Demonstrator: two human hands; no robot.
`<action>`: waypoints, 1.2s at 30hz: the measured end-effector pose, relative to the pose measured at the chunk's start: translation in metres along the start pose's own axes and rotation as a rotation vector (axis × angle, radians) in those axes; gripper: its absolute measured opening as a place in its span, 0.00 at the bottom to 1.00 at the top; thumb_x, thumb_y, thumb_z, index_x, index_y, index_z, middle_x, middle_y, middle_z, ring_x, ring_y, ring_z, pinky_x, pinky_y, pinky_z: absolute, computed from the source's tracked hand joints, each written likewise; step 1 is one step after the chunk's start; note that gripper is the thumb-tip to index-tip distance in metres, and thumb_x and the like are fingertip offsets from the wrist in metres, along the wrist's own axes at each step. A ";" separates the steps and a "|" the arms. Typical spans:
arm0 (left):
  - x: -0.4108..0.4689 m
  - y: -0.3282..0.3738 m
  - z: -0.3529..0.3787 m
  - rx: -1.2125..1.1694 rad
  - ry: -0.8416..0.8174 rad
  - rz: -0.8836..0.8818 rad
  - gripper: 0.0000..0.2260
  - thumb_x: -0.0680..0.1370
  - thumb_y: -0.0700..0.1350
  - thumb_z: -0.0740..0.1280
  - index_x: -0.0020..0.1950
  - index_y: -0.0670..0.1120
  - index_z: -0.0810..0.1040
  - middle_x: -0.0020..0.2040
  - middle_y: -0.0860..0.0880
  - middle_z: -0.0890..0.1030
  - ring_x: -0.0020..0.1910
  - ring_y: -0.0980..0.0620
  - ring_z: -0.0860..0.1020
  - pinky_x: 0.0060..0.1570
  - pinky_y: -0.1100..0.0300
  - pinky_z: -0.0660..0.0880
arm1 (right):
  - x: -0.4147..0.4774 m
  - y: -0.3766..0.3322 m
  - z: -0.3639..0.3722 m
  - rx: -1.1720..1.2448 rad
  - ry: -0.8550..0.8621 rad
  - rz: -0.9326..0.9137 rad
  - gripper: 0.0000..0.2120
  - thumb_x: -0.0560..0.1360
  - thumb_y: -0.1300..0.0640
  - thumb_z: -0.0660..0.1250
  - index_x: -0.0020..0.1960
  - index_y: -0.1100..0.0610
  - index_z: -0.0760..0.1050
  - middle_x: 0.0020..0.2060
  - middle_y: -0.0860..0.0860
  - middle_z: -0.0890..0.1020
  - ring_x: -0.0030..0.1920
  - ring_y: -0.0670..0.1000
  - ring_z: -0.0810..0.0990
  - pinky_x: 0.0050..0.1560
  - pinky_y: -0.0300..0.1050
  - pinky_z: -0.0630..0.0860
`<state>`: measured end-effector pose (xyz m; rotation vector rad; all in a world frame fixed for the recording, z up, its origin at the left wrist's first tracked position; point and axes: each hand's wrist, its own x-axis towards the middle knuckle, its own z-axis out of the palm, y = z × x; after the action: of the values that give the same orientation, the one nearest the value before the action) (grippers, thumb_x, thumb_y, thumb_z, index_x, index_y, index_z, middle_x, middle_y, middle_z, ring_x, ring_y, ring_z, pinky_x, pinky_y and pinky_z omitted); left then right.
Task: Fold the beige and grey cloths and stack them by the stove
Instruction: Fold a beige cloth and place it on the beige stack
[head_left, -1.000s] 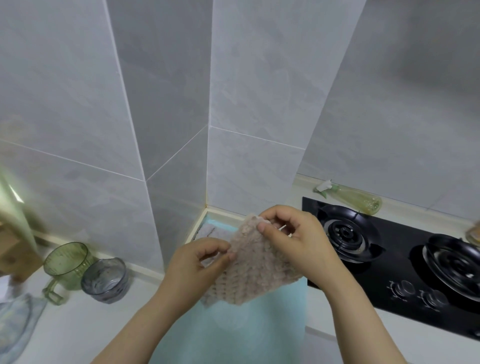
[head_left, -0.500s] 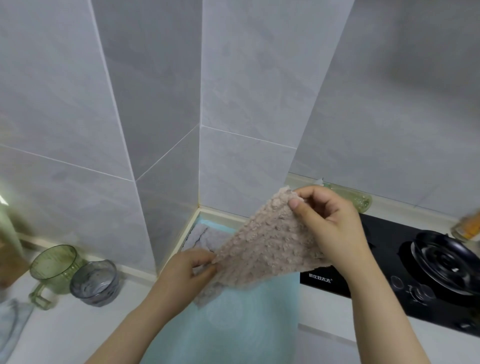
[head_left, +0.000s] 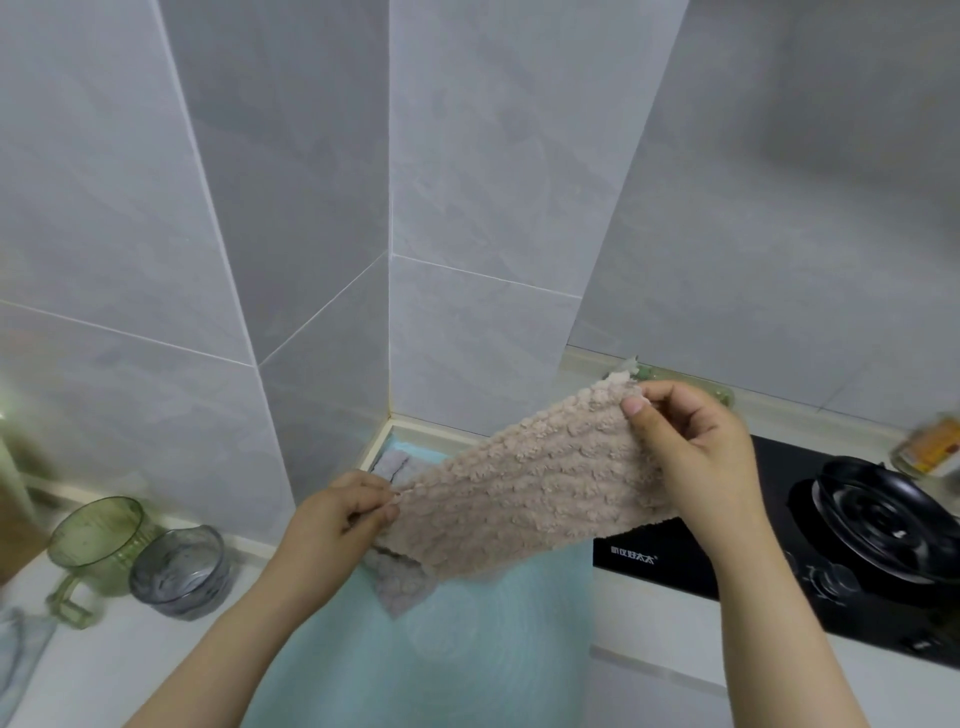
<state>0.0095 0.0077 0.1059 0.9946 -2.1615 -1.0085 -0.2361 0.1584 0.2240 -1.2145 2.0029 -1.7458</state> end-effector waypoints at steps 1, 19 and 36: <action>0.001 0.003 -0.002 0.002 0.005 0.010 0.06 0.74 0.38 0.70 0.37 0.43 0.83 0.44 0.53 0.81 0.46 0.59 0.77 0.44 0.71 0.69 | 0.000 0.003 -0.001 0.001 0.019 0.010 0.05 0.77 0.61 0.68 0.44 0.55 0.81 0.37 0.47 0.82 0.37 0.42 0.77 0.40 0.31 0.74; 0.008 0.009 -0.022 -0.277 0.178 -0.228 0.06 0.69 0.38 0.75 0.43 0.47 0.83 0.37 0.46 0.82 0.38 0.47 0.79 0.42 0.58 0.75 | -0.010 0.036 0.003 -0.018 0.149 0.105 0.06 0.80 0.57 0.63 0.44 0.52 0.75 0.37 0.46 0.77 0.35 0.39 0.73 0.41 0.39 0.71; 0.009 0.016 -0.014 -0.206 0.389 -0.240 0.13 0.74 0.54 0.67 0.38 0.45 0.72 0.30 0.49 0.69 0.31 0.49 0.68 0.34 0.54 0.65 | -0.020 0.056 0.018 -0.166 0.138 0.123 0.05 0.81 0.55 0.61 0.47 0.52 0.74 0.32 0.47 0.75 0.33 0.36 0.72 0.38 0.37 0.69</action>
<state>0.0087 0.0022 0.1278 1.2519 -1.6176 -1.0226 -0.2360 0.1573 0.1621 -1.0153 2.2899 -1.6744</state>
